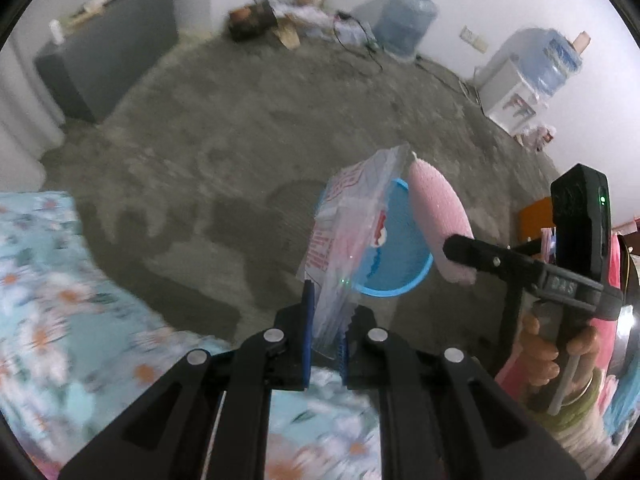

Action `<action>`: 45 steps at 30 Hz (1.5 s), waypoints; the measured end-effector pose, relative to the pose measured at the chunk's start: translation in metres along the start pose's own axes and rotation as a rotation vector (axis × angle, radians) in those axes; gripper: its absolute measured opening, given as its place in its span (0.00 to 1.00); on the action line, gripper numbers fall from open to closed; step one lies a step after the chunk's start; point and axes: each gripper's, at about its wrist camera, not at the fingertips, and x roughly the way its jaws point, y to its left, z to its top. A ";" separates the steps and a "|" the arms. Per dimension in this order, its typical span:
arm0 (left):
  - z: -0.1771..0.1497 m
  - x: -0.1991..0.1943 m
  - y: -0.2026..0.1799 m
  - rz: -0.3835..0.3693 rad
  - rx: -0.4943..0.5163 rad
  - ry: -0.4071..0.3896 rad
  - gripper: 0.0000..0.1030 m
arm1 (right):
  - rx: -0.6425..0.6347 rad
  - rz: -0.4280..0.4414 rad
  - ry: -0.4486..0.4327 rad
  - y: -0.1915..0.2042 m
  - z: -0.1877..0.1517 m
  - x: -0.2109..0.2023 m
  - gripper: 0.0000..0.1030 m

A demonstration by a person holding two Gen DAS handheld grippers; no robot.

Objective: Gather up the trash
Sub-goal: 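Carry both items over the blue wastebasket and open both grippers, then move both grippers back toward the trash pile on the bedspread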

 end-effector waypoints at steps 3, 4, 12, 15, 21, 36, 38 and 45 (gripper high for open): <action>0.012 0.028 -0.018 -0.021 0.014 0.042 0.10 | 0.077 -0.035 -0.012 -0.029 0.008 0.005 0.74; 0.015 0.036 -0.023 -0.026 0.020 0.053 0.10 | 0.102 -0.045 -0.015 -0.038 0.011 0.008 0.74; 0.035 0.098 -0.072 -0.066 0.064 0.109 0.11 | 0.229 -0.149 -0.018 -0.097 0.023 0.026 0.82; 0.031 0.112 -0.085 -0.073 0.073 0.135 0.34 | 0.267 -0.212 0.002 -0.121 0.024 0.034 0.83; 0.023 0.114 -0.100 -0.036 0.153 0.134 0.48 | 0.322 -0.226 0.013 -0.135 0.012 0.032 0.83; 0.004 0.034 -0.048 0.015 0.089 0.045 0.54 | 0.103 -0.275 -0.112 -0.064 -0.010 -0.006 0.83; -0.002 0.015 -0.039 0.020 0.083 0.024 0.58 | 0.038 -0.294 -0.136 -0.045 -0.014 -0.014 0.86; -0.037 -0.062 -0.007 0.025 0.031 -0.075 0.63 | -0.188 -0.382 -0.217 0.022 -0.033 -0.037 0.92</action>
